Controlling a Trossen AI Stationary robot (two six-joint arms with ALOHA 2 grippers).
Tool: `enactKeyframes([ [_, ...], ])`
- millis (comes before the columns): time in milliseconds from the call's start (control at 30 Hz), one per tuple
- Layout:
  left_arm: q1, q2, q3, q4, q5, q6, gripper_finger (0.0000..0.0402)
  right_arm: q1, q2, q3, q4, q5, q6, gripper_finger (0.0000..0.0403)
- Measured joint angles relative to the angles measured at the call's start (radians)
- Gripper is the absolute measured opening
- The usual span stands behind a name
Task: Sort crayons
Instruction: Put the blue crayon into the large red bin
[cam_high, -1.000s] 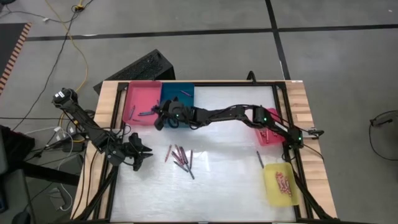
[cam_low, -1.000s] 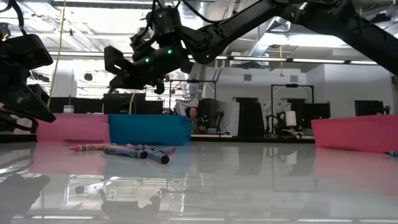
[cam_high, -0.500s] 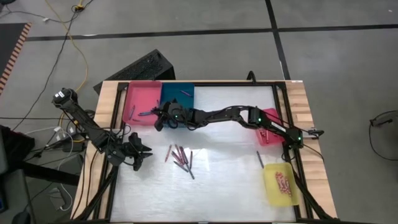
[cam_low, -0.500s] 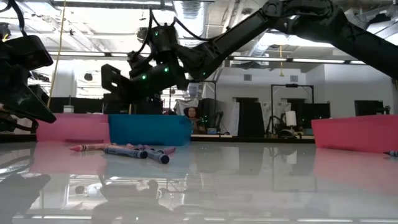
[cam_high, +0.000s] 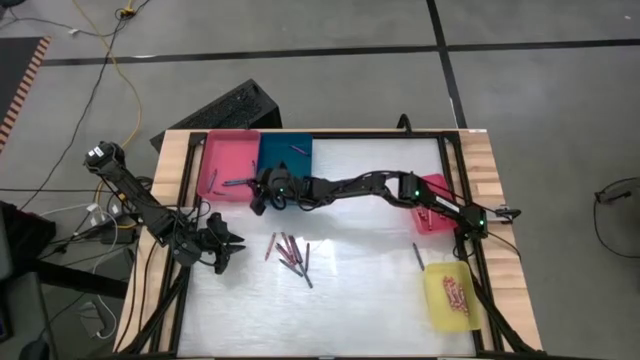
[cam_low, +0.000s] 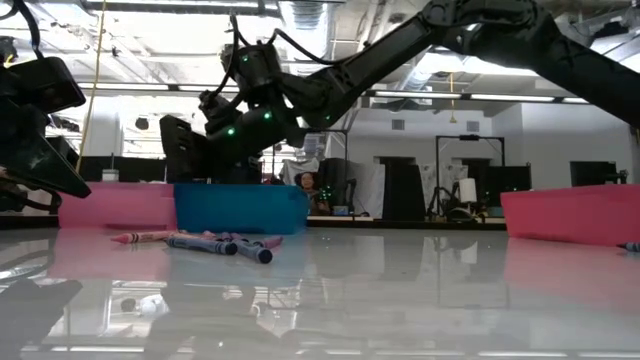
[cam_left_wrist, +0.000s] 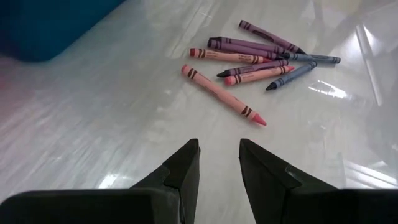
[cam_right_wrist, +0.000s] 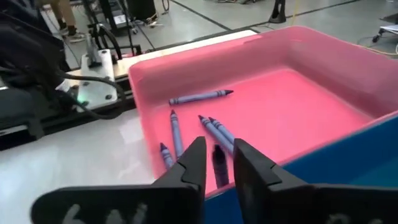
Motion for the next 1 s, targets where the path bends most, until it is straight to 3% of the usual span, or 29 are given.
enactKeyframes([
  [233, 0.0, 0.0, 0.0, 0.0, 0.027, -0.012, 0.0102, 0.017, -0.091, -0.002, -0.105, -0.088, -0.032, 0.0095],
  [333, 0.0, 0.0, 0.0, 0.0, 0.026, -0.013, 0.0102, 0.036, -0.234, -0.001, -0.288, -0.08, -0.1, 0.0094],
  [500, 0.0, 0.0, 0.0, 0.006, 0.018, -0.014, 0.0102, 0.087, -0.476, 0.004, -0.742, 0.043, -0.13, 0.0092],
  [600, 0.0, 0.0, 0.0, 0.007, 0.017, -0.033, 0.0102, 0.118, -0.591, 0.0, -1.035, 0.11, 0.008, 0.0091],
  [733, 0.0, 0.0, 0.0, 0.008, 0.012, -0.046, 0.0102, 0.171, -0.724, 0.002, -1.389, 0.168, 0.308, 0.0091],
  [900, 0.0, 0.0, 0.0, 0.009, 0.0, -0.062, 0.0102, 0.282, -0.757, -0.002, -1.821, 0.204, 0.646, 0.0091],
  [1000, 0.0, 0.0, 0.0, 0.009, 0.0, -0.072, 0.0102, 0.363, -0.787, -0.064, -1.802, 0.195, 0.74, 0.0091],
])
